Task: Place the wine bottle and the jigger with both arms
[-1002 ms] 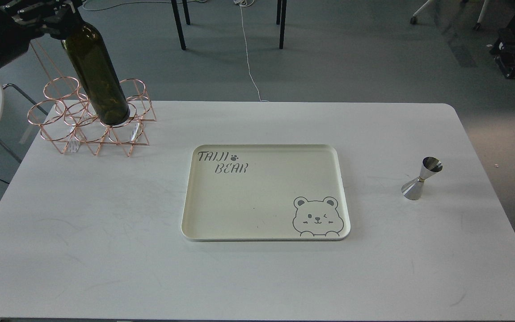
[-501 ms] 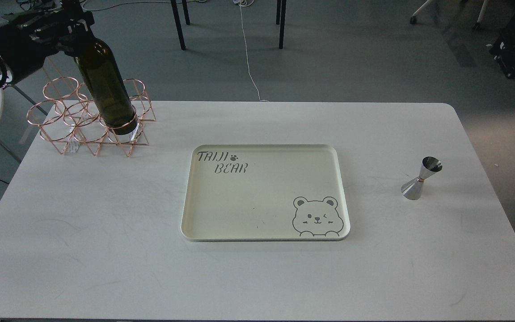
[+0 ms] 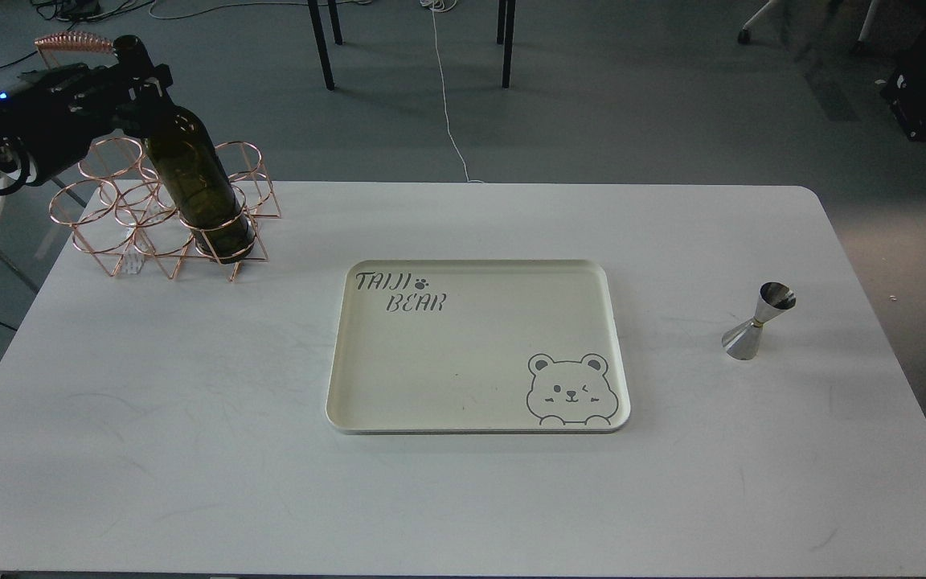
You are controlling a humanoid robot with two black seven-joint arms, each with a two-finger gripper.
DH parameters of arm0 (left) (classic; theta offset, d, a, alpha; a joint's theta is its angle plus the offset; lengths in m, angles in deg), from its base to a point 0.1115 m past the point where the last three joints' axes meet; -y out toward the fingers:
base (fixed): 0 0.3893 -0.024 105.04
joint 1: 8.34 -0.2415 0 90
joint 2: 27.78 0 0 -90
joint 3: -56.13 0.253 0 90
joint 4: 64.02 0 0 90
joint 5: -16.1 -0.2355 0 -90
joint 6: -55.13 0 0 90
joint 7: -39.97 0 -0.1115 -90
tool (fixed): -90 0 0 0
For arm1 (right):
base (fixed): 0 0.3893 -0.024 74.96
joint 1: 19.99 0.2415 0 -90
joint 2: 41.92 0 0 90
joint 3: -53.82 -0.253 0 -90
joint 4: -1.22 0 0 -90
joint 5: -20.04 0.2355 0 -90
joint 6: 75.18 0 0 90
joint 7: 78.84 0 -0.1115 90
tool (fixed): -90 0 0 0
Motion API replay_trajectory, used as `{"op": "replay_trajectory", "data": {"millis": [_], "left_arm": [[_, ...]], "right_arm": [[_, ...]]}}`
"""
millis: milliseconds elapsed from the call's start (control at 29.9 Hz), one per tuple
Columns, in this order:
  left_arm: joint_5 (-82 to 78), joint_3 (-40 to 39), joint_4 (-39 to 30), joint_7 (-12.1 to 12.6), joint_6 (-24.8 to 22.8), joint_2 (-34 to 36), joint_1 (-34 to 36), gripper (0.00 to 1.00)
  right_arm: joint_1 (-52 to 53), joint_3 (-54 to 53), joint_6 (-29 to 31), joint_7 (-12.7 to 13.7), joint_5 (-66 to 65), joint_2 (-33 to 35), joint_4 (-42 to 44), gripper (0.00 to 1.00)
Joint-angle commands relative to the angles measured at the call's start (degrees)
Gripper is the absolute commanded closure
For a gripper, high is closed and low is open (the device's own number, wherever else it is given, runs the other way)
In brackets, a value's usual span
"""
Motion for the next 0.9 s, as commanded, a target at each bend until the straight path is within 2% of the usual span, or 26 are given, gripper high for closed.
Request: {"op": "replay_trajectory", "data": {"millis": [0, 67, 134, 234, 334, 434, 668, 869], "left_arm": [[0.00, -0.09, 0.02, 0.00, -0.02, -0.37, -0.02, 0.49], [0.26, -0.09, 0.02, -0.17, -0.02, -0.37, -0.02, 0.42], [1.75, -0.01, 0.02, -0.17, -0.02, -0.37, -0.02, 0.25], [5.00, -0.09, 0.02, -0.26, -0.02, -0.28, 0.15, 0.19], [12.27, -0.89, 0.02, -0.52, -0.02, 0.15, 0.24, 0.07], [25.62, -1.24, 0.11, -0.61, -0.02, 0.86, 0.24, 0.03], [59.10, -1.24, 2.04, -0.44, -0.72, 4.02, 0.33, 0.02], [77.65, -1.32, 3.35, -0.70, -3.17, 5.17, 0.15, 0.02]], "right_arm": [[0.00, 0.00, -0.04, 0.00, 0.01, 0.09, 0.00, 0.03], [0.00, 0.00, -0.04, 0.00, 0.01, 0.09, 0.00, 0.03], [0.00, 0.00, 0.04, 0.00, 0.01, 0.09, 0.00, 0.03], [0.00, 0.00, -0.04, 0.00, 0.01, 0.09, 0.00, 0.03], [0.00, -0.09, -0.04, 0.00, 0.01, 0.09, 0.00, 0.03], [0.00, -0.18, -0.22, 0.00, 0.01, 0.35, 0.26, 0.02], [-0.09, -0.09, -0.83, 0.00, 0.01, 0.71, 0.53, 0.01], [-0.27, -0.26, -0.83, 0.00, 0.01, 0.79, 1.23, 0.01]]}}
